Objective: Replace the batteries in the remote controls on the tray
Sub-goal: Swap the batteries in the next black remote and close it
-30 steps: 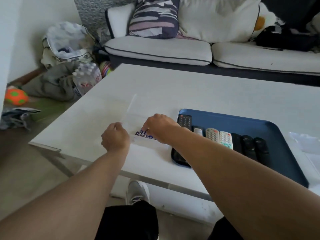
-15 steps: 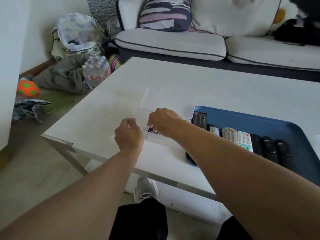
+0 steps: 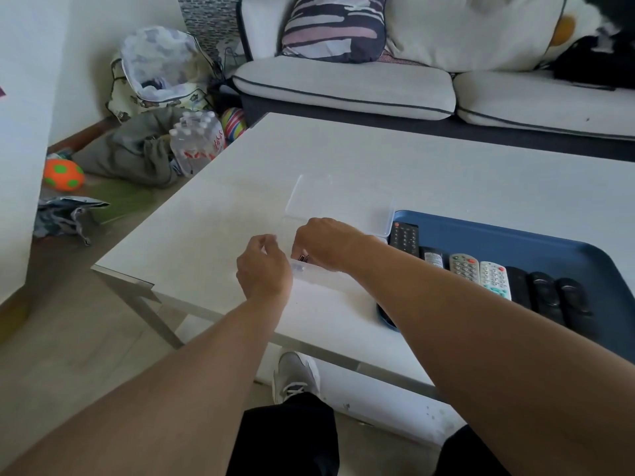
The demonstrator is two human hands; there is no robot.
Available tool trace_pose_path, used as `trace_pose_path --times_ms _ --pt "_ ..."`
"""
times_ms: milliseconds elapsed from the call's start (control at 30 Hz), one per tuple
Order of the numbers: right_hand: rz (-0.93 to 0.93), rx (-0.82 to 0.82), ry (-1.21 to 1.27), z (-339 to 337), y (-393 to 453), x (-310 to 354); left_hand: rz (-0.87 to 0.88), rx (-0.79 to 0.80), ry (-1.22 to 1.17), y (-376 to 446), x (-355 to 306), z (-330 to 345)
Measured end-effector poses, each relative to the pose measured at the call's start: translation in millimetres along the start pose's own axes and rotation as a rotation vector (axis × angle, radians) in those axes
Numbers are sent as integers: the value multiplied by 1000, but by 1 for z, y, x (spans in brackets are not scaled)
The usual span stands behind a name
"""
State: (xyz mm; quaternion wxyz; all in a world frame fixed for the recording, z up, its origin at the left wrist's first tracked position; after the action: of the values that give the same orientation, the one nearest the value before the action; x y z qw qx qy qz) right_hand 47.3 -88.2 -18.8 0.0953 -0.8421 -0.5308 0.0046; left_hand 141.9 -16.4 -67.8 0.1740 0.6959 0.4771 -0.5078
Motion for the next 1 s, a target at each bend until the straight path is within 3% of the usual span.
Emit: trace_pose_path --times_ms 433,700,767,867,1000 --pt "-36 124 -25 -7 7 8 16 20 -9 -2 1 -1" --pt "-149 -101 -201 -34 -13 13 -68 -3 -99 -2 -4 -6" --pt "-93 -224 -56 -48 -31 4 -101 -47 -141 -3 -5 -6" --pt "74 -451 390 -62 -71 -20 -37 -147 -137 -12 -12 -9" --pt "294 -834 1414 -57 -142 -45 251 -187 -161 -33 -35 -8"
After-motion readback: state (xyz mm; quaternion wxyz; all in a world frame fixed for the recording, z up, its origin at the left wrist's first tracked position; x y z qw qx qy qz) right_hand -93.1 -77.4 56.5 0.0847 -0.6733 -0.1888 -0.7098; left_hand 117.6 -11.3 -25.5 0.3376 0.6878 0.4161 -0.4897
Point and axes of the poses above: each hand's wrist, its own y-axis towards the middle knuckle, its own z-axis out of the palm, x = y × z, the point moved 3 cm from there along y, towards the middle knuckle, and after that the axes turned 15 degrees about -z, right-handed, at the moved point
